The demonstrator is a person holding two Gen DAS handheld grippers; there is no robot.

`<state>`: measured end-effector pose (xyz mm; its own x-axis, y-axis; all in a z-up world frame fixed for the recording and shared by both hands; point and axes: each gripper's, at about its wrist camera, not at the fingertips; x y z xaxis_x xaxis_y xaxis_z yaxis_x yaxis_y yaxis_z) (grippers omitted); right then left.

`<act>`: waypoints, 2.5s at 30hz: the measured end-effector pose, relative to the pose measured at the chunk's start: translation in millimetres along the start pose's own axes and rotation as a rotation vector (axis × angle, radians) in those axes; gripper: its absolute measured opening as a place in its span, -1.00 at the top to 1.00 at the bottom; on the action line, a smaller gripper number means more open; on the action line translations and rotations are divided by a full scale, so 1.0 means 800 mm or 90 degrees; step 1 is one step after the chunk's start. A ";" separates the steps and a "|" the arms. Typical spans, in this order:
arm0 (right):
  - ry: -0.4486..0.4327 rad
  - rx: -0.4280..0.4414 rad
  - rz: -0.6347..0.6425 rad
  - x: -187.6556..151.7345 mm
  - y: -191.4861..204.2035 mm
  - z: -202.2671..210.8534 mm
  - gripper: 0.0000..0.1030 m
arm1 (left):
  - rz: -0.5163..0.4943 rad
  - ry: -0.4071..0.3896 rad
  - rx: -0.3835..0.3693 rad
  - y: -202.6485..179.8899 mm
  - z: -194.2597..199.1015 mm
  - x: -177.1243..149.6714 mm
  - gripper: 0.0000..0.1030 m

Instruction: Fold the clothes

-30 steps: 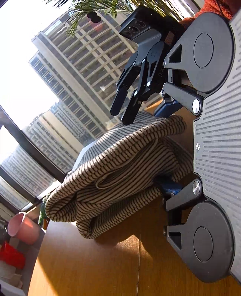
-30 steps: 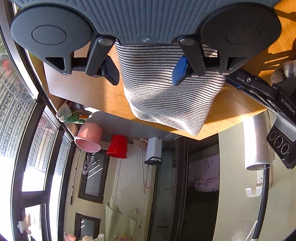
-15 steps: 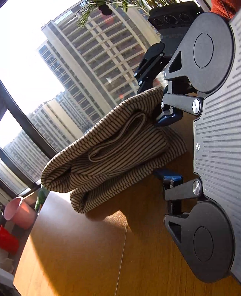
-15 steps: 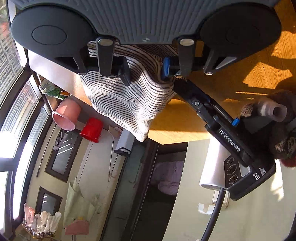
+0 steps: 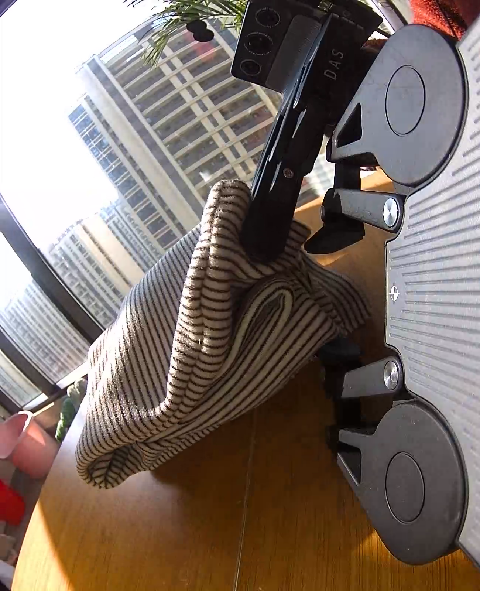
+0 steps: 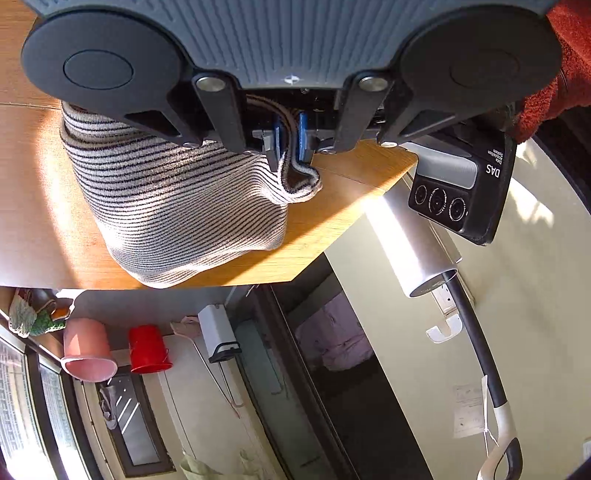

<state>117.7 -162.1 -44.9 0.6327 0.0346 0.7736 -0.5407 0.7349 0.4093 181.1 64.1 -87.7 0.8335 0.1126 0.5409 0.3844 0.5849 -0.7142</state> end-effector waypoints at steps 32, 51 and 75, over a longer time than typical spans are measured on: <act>-0.069 -0.219 0.200 -0.003 -0.006 0.032 -0.20 | 0.012 -0.085 0.001 -0.042 0.018 0.035 -0.14; -0.114 -0.221 0.076 0.002 -0.048 0.066 -1.00 | -0.174 -0.090 0.180 -0.108 0.039 0.003 -0.14; -0.148 -0.253 0.019 0.021 -0.078 0.042 -1.00 | -0.032 -0.117 0.154 -0.055 0.038 0.023 -0.29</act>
<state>143.8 -230.1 -41.4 0.4539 -0.0594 0.8891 -0.2742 0.9400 0.2028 167.3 64.6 -32.9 0.7213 0.2091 0.6603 0.2999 0.7651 -0.5699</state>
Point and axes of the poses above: each gripper's, at about its wrist camera, not at the fingertips, and z roughly against the way its jaws point, y to its left, x to its top, and after that the axes turned 1 degree about -y, right-handed
